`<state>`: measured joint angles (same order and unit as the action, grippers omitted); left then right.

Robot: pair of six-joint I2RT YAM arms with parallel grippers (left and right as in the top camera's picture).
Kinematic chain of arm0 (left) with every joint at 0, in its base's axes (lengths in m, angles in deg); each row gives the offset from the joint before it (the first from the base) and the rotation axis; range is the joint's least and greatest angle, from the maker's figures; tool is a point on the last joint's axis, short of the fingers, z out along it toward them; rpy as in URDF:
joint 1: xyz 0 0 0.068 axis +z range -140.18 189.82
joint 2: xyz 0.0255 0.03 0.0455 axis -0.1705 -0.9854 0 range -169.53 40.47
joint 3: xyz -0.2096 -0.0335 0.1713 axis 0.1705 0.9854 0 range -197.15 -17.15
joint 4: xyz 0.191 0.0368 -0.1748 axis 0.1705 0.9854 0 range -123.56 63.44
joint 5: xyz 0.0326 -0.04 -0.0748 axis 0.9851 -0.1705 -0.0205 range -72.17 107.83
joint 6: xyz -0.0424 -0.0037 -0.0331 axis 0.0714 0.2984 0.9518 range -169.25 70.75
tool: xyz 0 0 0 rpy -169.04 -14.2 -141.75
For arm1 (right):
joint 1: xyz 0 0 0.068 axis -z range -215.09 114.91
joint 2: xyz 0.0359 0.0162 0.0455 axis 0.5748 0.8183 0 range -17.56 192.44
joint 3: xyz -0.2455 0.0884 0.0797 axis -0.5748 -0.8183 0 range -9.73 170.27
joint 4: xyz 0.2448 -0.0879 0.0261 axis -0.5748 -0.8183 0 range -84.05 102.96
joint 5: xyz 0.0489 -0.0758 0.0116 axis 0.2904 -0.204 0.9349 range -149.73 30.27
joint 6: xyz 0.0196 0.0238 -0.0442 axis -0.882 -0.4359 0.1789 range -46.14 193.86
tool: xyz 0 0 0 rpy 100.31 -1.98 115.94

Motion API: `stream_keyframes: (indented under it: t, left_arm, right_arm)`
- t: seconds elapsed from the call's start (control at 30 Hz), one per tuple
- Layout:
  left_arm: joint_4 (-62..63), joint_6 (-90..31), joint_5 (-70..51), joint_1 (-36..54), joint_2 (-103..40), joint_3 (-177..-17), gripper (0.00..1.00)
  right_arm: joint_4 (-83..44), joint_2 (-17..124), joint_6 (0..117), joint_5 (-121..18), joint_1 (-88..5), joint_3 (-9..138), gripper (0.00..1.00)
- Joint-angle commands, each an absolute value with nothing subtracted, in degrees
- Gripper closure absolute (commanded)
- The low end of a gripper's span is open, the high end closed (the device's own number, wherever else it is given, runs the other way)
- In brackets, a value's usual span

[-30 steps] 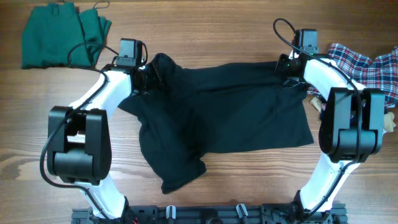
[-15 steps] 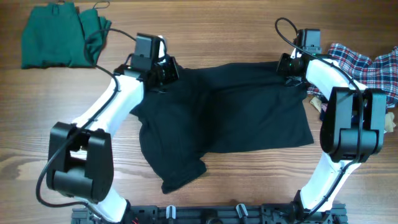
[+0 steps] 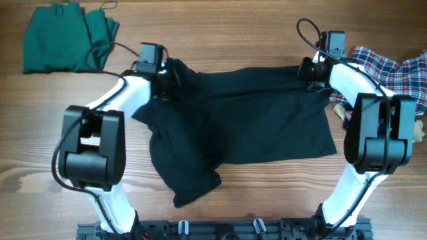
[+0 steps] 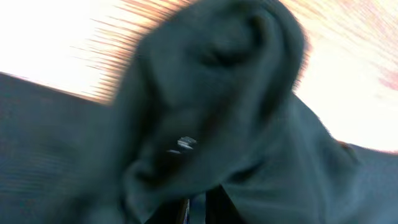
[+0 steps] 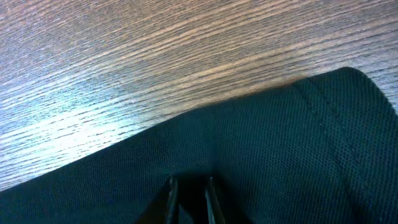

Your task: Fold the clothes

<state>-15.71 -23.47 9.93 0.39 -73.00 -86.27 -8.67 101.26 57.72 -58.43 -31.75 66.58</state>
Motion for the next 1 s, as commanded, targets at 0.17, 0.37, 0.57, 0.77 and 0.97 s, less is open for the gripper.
stream_keyframes:
  t: [0.17, 0.37, 0.57, 0.77, 0.97]
  left_arm:
    - [-14.68, -23.6, 13.01, 8.17, -73.66, -86.55, 0.9]
    - [-13.99, -25.11, 13.01, 10.18, -73.66, -86.55, 0.9]
    - [-14.05, -25.11, 13.01, 10.2, -72.59, -86.6, 0.91]
    - [-12.24, -27.1, 13.95, 10.2, -64.32, -86.6, 0.76]
    - [-1.88, -28.04, 14.61, 9.98, -52.06, -86.6, 0.5]
  right_arm:
    - [-8.93, 102.79, 58.9, -58.04, -31.47, 65.42, 0.81]
    - [-8.63, 102.77, 60.43, -61.19, -31.47, 65.47, 0.78]
    - [-11.99, 102.09, 64.59, -65.23, -31.47, 70.78, 0.57]
    - [-24.47, 101.68, 64.7, -65.34, -31.47, 86.82, 0.16]
    - [-40.8, 101.33, 64.74, -65.38, -31.47, 96.52, 0.0]
